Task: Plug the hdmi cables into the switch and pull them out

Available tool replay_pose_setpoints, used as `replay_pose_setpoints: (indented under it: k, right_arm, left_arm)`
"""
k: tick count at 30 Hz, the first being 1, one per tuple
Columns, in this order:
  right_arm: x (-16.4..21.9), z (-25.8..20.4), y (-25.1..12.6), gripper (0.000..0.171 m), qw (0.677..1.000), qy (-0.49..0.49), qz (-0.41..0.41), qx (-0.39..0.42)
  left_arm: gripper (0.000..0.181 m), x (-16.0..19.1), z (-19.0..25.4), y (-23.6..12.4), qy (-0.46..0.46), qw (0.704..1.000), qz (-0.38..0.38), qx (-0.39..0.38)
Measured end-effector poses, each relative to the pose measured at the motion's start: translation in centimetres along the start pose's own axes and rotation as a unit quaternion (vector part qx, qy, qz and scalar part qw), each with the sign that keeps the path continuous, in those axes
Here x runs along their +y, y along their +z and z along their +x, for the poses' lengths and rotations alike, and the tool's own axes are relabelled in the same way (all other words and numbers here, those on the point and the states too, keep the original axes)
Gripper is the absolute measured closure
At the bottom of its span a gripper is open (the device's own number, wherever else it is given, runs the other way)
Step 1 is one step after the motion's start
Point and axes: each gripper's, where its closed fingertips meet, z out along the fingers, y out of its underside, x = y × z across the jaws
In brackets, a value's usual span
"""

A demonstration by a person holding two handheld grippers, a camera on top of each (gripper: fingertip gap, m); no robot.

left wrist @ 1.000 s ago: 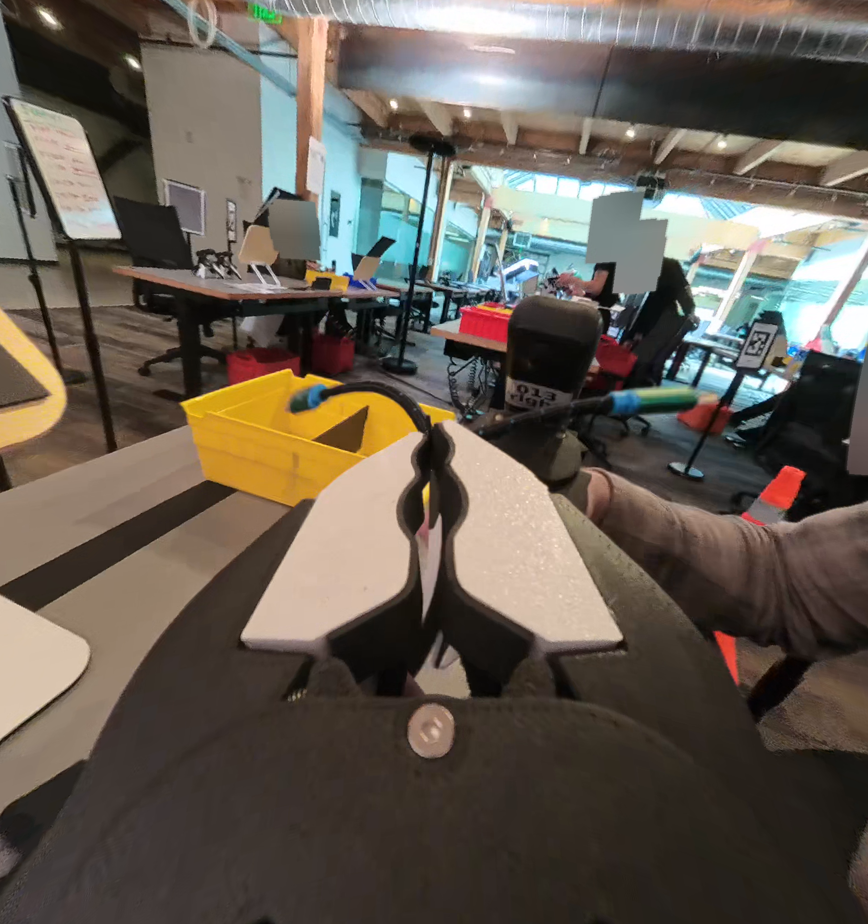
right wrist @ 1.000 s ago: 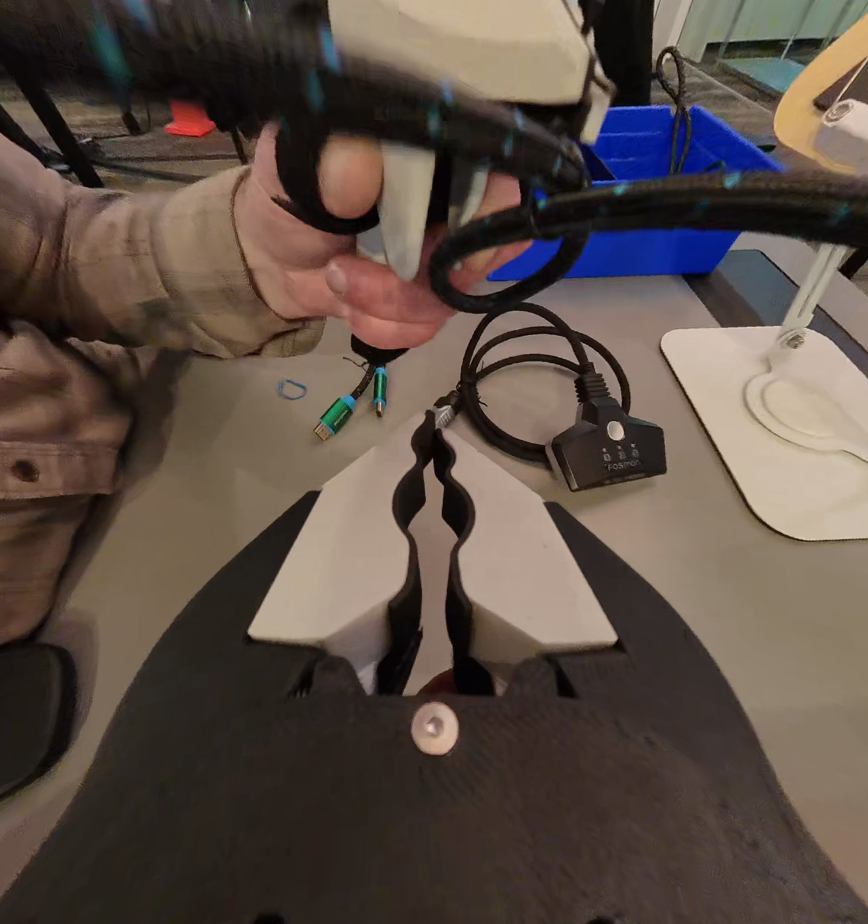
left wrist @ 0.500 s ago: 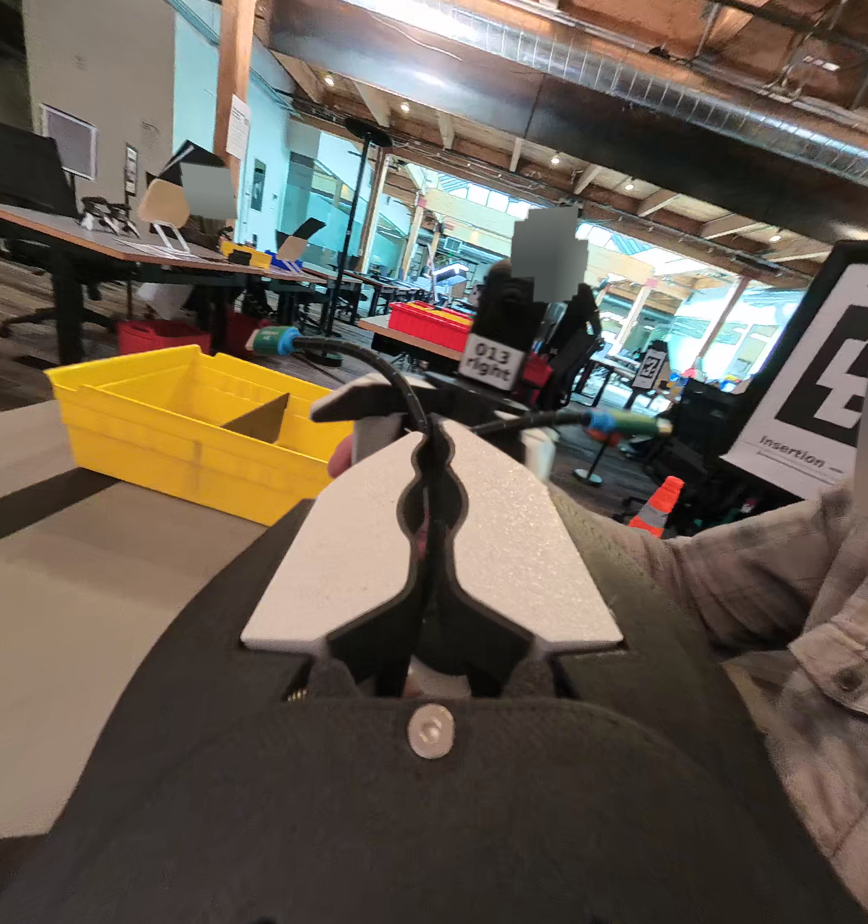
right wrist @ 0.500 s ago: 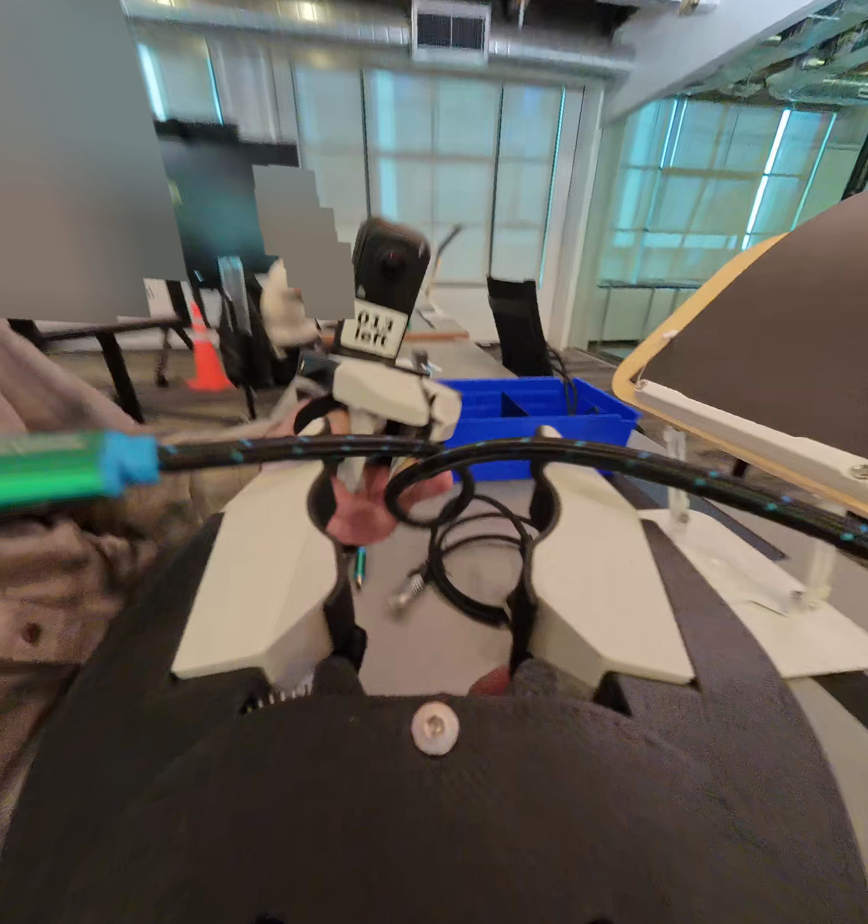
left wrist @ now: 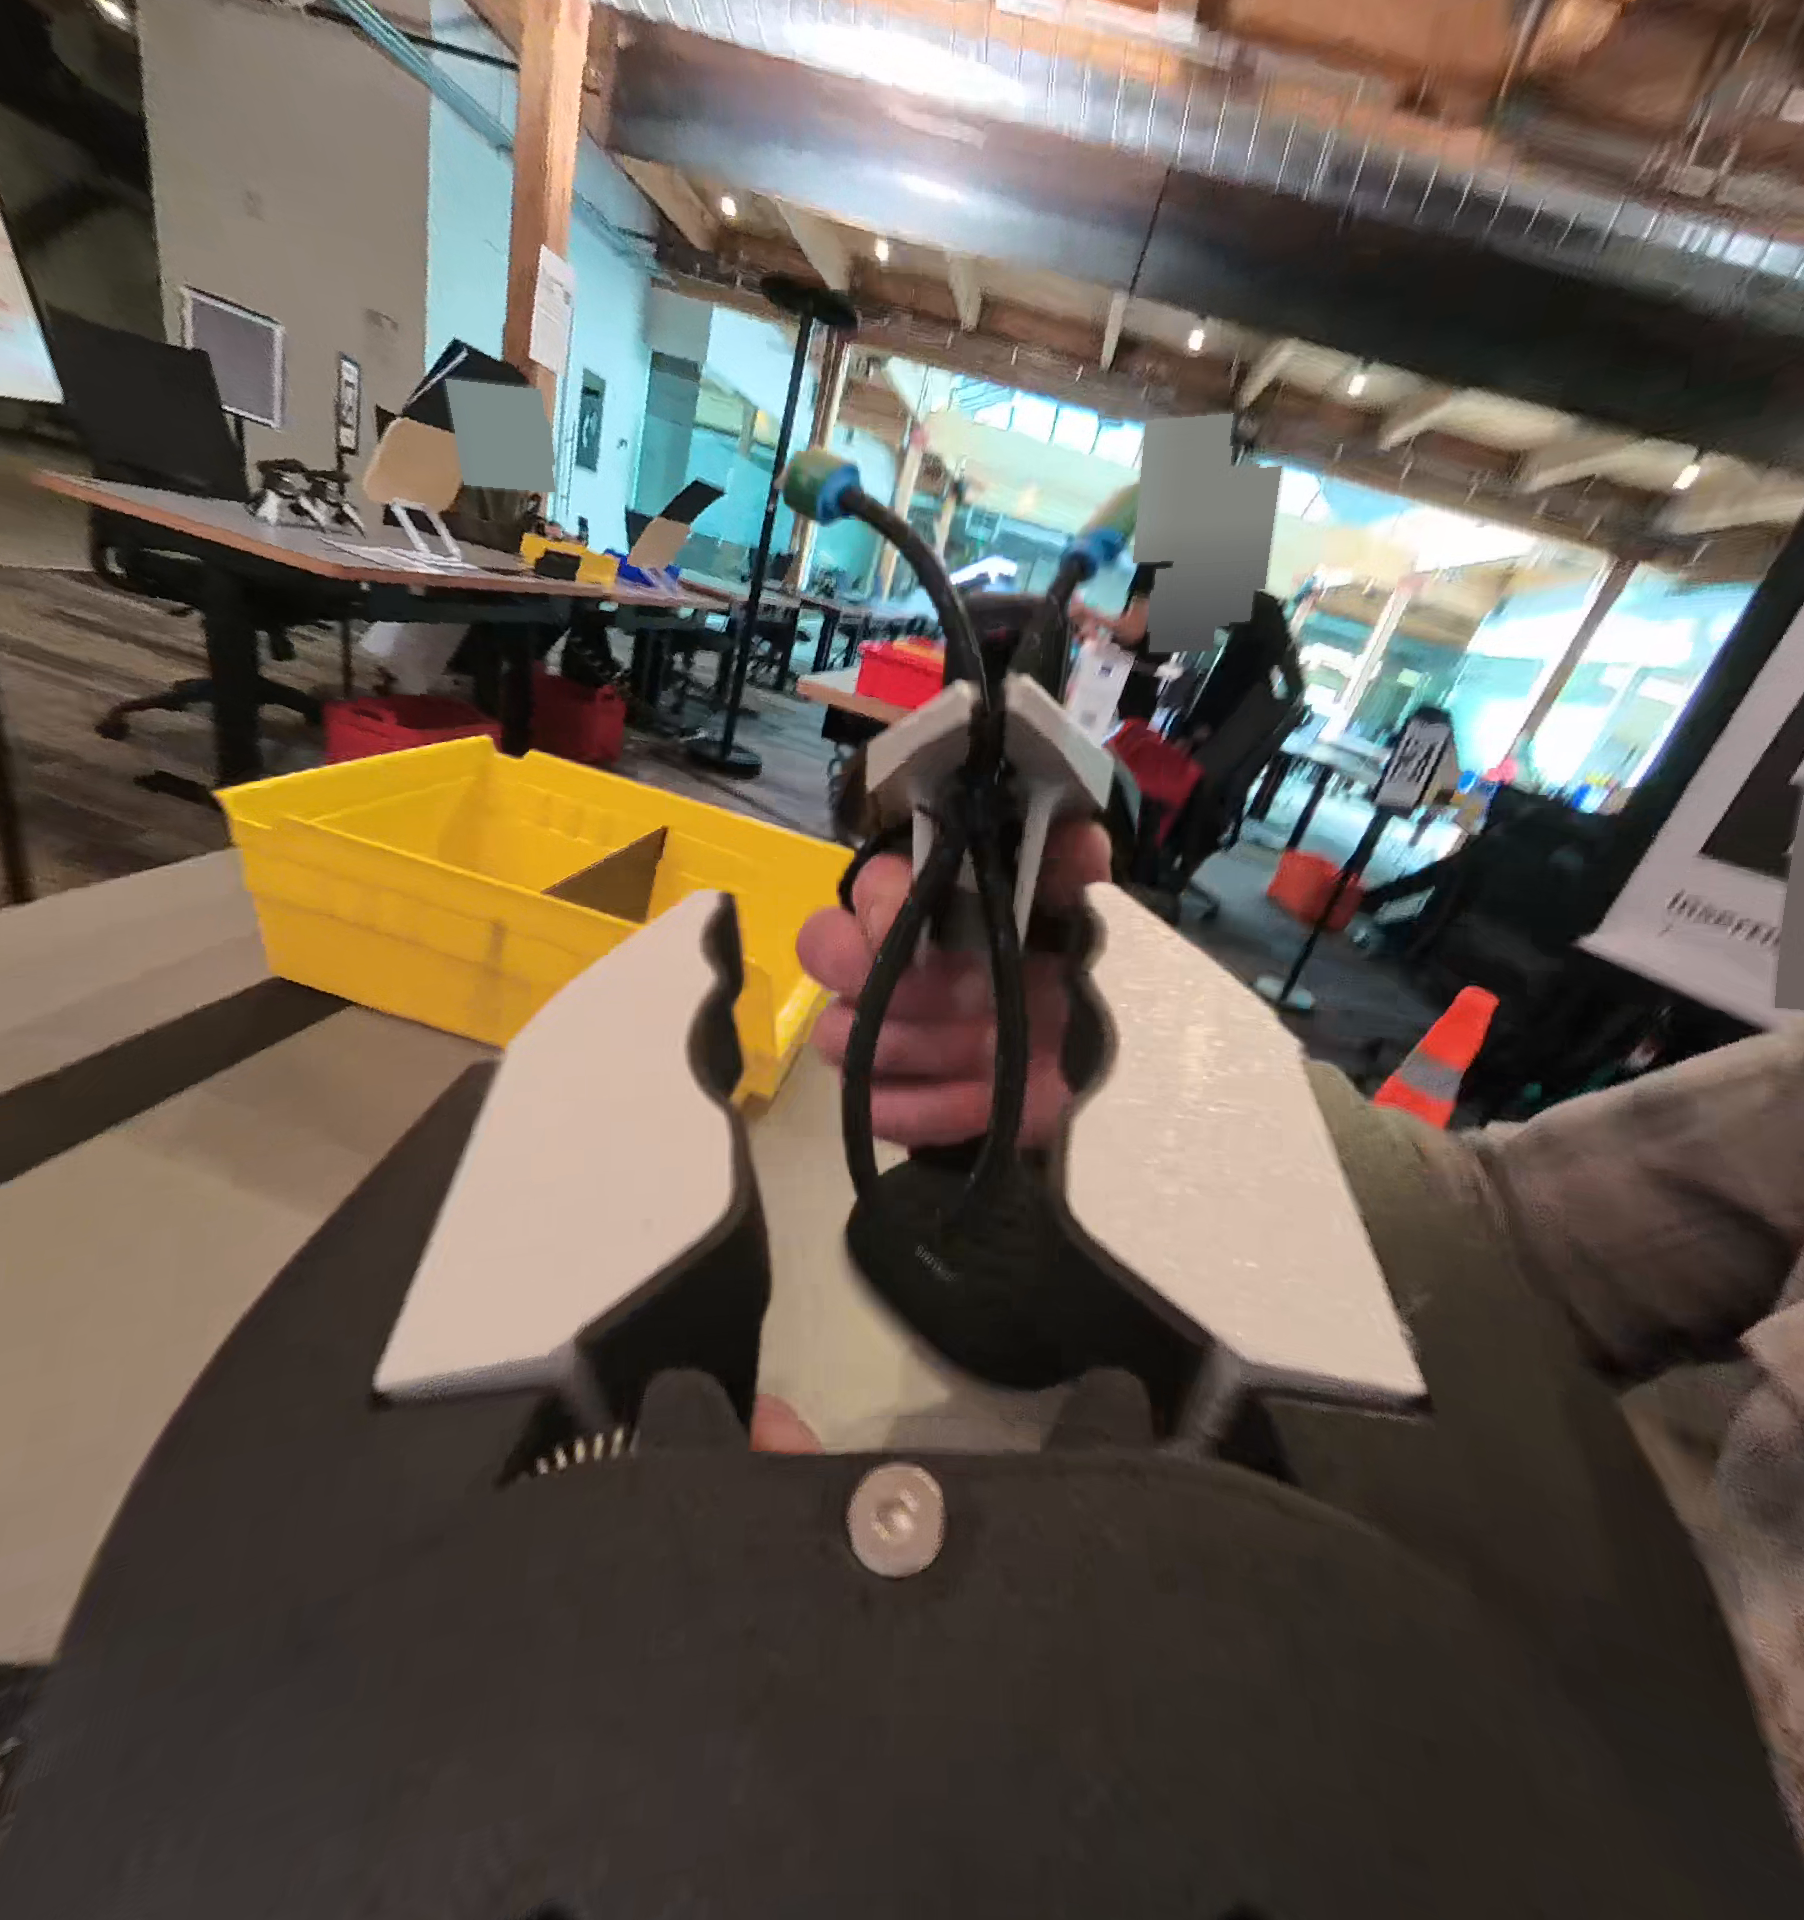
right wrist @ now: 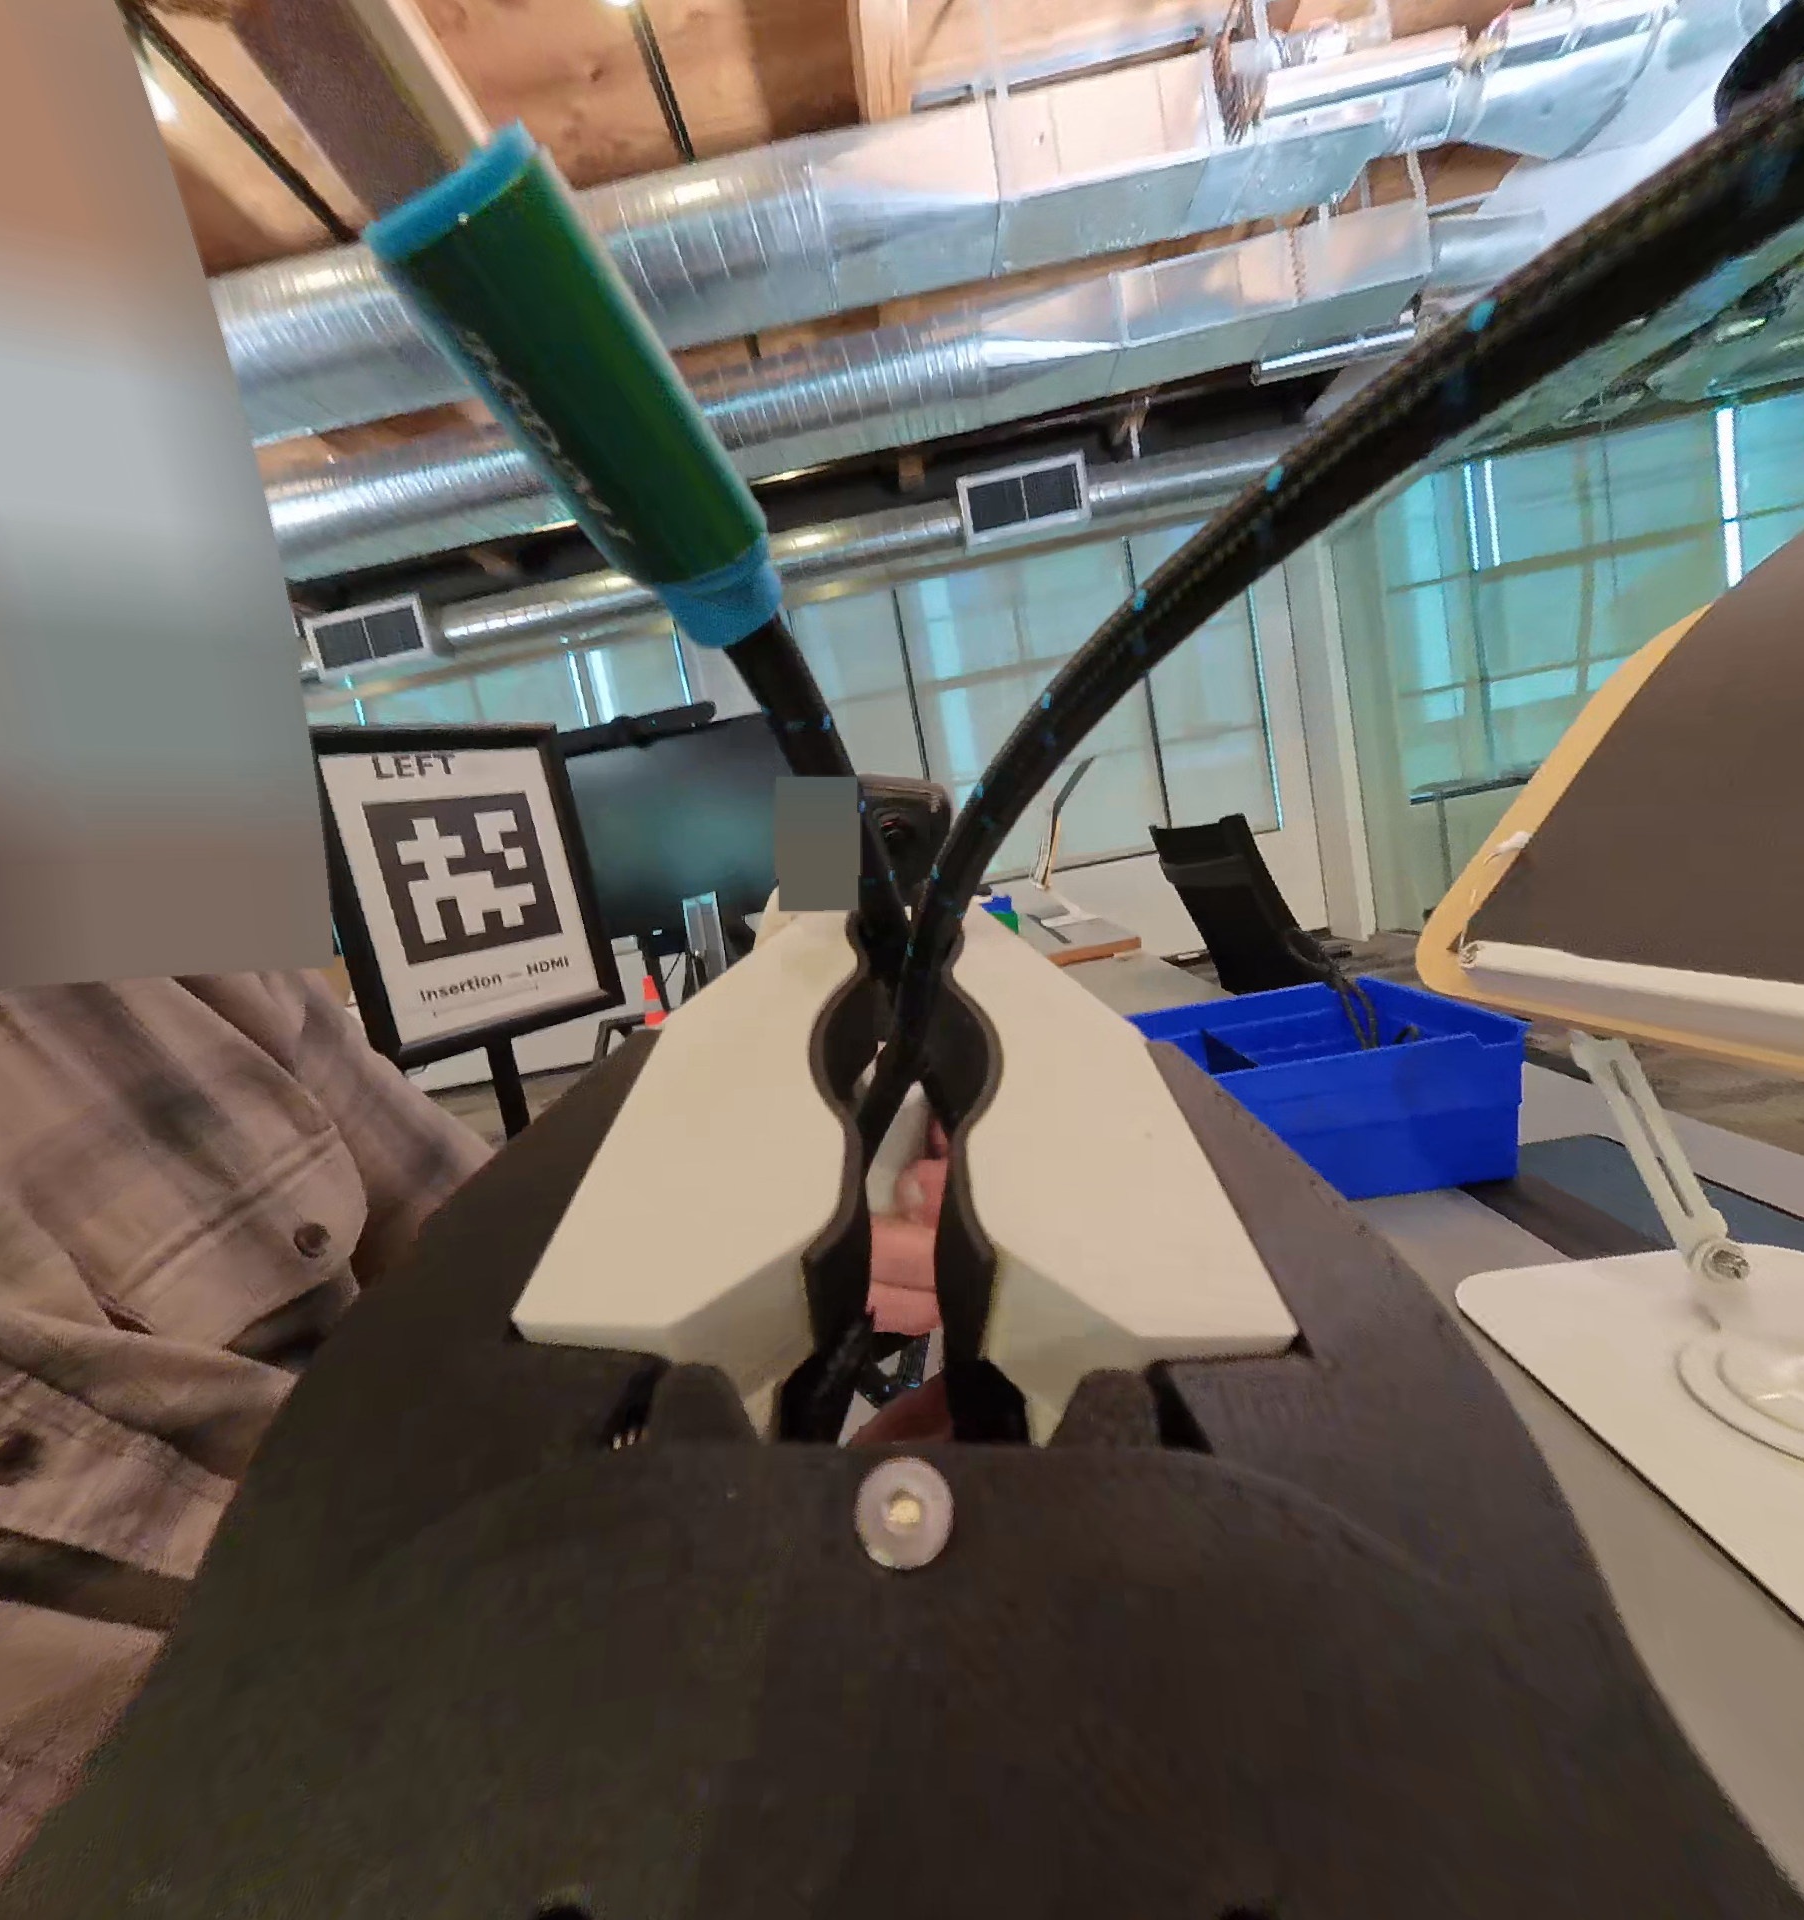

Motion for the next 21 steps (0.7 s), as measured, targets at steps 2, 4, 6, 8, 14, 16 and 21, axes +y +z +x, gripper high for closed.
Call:
replay_pose_setpoints:
  k: [2,4,6,8,14,16,21]
  right_arm:
    - [-0.6,0.1,-0.2,0.171,1.000,0.006,0.015,0.000]
    - [-0.8,-0.1,-0.2,0.171,1.000,0.014,0.023,-0.006]
    - [-0.8,-0.6,0.2,0.171,0.999,0.019,0.028,-0.018]
    - [-0.6,-1.2,0.6,0.171,0.999,0.021,0.025,-0.027]
    - [-0.9,-1.6,0.6,0.171,0.999,0.020,0.018,-0.035]
    - [-1.0,-1.6,0.6,0.171,0.999,0.024,0.017,-0.035]
    - [-0.9,-1.0,0.9,0.161,0.999,-0.033,-0.021,0.023]
  left_arm:
    - [0.099,1.1,0.8,0.3,0.026,0.999,-0.042,0.004]
    - [0.087,3.1,1.4,1.3,0.059,0.993,-0.101,0.001]
    - [0.096,4.8,1.6,2.3,0.099,0.985,-0.139,-0.008]
    - [0.122,5.3,1.3,2.9,0.112,0.983,-0.141,-0.019]
    - [0.153,5.4,1.7,3.4,0.131,0.983,-0.130,-0.015]
    - [0.161,5.5,2.3,3.6,0.133,0.983,-0.127,-0.004]
    - [0.171,4.9,2.2,3.5,0.101,0.990,-0.096,0.003]
